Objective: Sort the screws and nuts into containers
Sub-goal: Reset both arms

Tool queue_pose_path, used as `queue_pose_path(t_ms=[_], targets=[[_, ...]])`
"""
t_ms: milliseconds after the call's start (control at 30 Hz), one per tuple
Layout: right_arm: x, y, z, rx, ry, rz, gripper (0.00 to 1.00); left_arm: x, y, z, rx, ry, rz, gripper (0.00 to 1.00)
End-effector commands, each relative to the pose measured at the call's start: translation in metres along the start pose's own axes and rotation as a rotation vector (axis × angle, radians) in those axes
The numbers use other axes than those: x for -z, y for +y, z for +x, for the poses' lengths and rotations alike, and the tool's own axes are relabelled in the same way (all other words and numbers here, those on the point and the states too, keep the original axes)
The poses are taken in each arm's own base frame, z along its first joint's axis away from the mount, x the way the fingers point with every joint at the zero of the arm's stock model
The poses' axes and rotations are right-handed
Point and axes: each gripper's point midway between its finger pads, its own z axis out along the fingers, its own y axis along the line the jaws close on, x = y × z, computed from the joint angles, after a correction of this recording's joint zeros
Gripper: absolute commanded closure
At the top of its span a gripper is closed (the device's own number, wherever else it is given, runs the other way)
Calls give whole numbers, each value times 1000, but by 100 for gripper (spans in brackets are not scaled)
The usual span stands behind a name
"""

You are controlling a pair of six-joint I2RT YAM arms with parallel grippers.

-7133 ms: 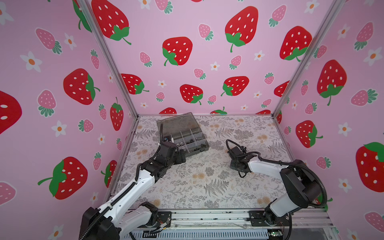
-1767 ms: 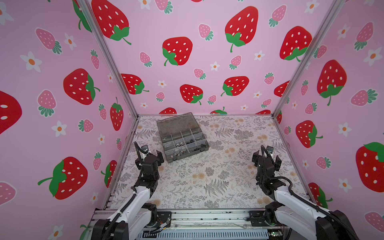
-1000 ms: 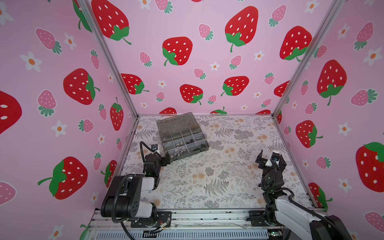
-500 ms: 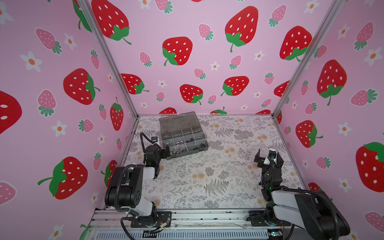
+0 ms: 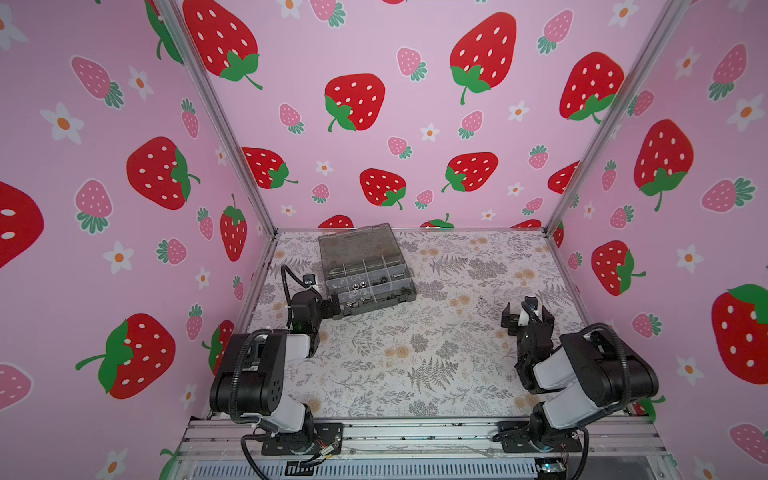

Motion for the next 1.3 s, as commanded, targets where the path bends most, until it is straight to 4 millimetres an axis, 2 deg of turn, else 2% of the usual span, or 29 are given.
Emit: queue_pose_path(t_ms=[0, 100, 200, 433, 533, 567, 600, 700, 1267], targets=[[-13, -1, -34, -61, -103, -5, 0, -2, 2, -9, -6, -21, -9, 1], [-31, 11, -28, -35, -34, -56, 0, -2, 2, -8, -7, -21, -10, 1], [-37, 15, -25, -47, -11, -119, 0, -2, 2, -8, -7, -21, -11, 1], [-30, 38, -28, -14, -44, -306, 0, -2, 2, -9, -7, -23, -11, 1], [-28, 41, -29, -6, -54, -330, 0, -2, 2, -9, -7, -22, -11, 1], [-30, 38, -29, -11, -48, -310, 0, -2, 2, -9, -6, -21, -11, 1], [-37, 25, -25, -43, -19, -227, 0, -2, 2, -9, -6, -22, -11, 1], [-37, 11, -25, -74, -18, -141, 0, -2, 2, -9, -7, -23, -11, 1], [-37, 11, -25, -71, -19, -137, 0, -2, 2, -9, -6, -21, -12, 1]])
